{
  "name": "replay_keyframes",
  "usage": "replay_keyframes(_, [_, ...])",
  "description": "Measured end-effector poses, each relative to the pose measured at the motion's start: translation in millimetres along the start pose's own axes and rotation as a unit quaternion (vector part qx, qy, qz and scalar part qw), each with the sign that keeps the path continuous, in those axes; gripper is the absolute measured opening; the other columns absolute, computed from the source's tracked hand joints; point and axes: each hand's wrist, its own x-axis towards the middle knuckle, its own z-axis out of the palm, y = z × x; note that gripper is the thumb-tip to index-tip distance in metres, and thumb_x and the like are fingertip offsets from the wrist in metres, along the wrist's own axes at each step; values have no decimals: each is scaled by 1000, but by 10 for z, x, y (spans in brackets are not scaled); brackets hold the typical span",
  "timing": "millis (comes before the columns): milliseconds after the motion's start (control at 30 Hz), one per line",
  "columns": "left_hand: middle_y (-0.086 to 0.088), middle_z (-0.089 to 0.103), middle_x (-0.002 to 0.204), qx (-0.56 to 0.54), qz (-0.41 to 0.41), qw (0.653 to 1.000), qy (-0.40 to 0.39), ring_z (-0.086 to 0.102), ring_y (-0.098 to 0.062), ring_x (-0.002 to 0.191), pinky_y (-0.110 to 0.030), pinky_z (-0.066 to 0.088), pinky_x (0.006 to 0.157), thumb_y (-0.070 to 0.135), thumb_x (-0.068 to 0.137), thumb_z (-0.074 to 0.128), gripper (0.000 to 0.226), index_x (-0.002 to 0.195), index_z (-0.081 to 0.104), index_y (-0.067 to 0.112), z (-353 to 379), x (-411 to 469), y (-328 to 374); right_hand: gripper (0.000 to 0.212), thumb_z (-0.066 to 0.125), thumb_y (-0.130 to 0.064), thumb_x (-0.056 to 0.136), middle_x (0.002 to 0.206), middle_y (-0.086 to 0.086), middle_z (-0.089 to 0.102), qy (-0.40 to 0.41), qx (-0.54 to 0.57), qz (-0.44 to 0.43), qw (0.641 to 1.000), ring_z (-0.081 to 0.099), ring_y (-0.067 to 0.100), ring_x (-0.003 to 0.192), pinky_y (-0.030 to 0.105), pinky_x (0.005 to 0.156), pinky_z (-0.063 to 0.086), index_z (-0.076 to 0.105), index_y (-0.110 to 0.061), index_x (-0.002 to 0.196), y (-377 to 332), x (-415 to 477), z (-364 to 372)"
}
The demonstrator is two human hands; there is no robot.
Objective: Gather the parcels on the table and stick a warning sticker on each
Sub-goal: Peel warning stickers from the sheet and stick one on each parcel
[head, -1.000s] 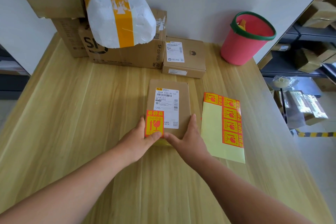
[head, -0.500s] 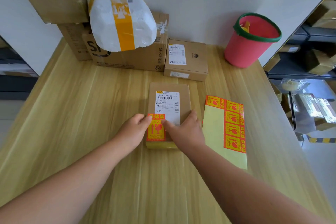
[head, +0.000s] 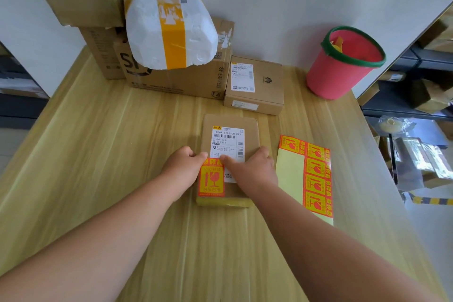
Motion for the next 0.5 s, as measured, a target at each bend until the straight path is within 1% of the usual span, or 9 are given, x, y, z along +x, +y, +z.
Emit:
replay_keyframes(67, [-8, 68, 89, -25, -15, 999, -21, 65, -30, 86, -48, 53, 83, 46, 92, 49, 28, 84, 53, 19, 14, -142, 15, 85, 73, -61, 67, 125, 4, 52, -18, 61, 8, 998, 56, 25, 112, 44, 91, 50, 37, -16, 128, 106, -1, -33])
replay_keyframes(133, [3, 67, 98, -65, -29, 996, -59, 64, -22, 92, -43, 51, 85, 40, 96, 47, 14, 96, 54, 28, 42, -318, 26, 64, 73, -53, 73, 114, 1, 60, -60, 145, 31, 987, 62, 21, 100, 43, 87, 53, 43, -17, 117, 257, -41, -99])
replay_keyframes(167, [9, 65, 99, -76, -28, 994, -77, 62, -16, 92, -38, 49, 82, 33, 96, 49, 5, 97, 54, 32, 65, -396, 27, 54, 73, -46, 76, 111, 0, 62, -90, 178, 43, 979, 63, 18, 96, 41, 86, 54, 46, -17, 113, 327, -80, -138])
replay_keyframes(200, [13, 64, 98, -79, -16, 992, -95, 60, -11, 90, -33, 48, 77, 24, 95, 52, 11, 94, 54, 35, 100, -469, 41, 47, 73, -40, 79, 109, -1, 64, -114, 204, 51, 971, 63, 17, 94, 38, 84, 54, 48, -17, 112, 401, -114, -178])
replay_keyframes(233, [16, 63, 95, -85, 1, 991, -107, 59, -7, 86, -28, 45, 72, 16, 93, 54, 22, 89, 52, 37, 135, -557, 79, 42, 72, -35, 80, 108, -1, 64, -125, 222, 52, 966, 64, 16, 94, 35, 82, 54, 50, -18, 112, 471, -138, -225])
replay_keyframes(300, [19, 62, 90, -77, 29, 990, -119, 57, -1, 83, -22, 42, 68, 5, 90, 55, 37, 87, 48, 41, 219, -708, 205, 37, 71, -29, 82, 107, -2, 65, -121, 249, 40, 960, 64, 13, 92, 28, 74, 53, 52, -18, 111, 578, -172, -370])
replay_keyframes(400, [22, 60, 88, -65, 65, 987, -132, 56, 4, 80, -18, 41, 66, 0, 89, 54, 44, 93, 45, 42, 440, -808, 428, 33, 70, -24, 84, 103, -5, 66, -98, 282, 24, 954, 64, 9, 87, 20, 63, 48, 53, -17, 112, 746, -139, -697])
replay_keyframes(500, [22, 59, 93, -59, 98, 982, -153, 55, 6, 82, -16, 40, 66, 0, 90, 54, 50, 110, 40, 43, 754, -847, 712, 31, 71, -22, 84, 101, -3, 68, -72, 303, 11, 950, 66, 10, 84, 18, 59, 47, 55, -18, 111, 916, -28, -1082])
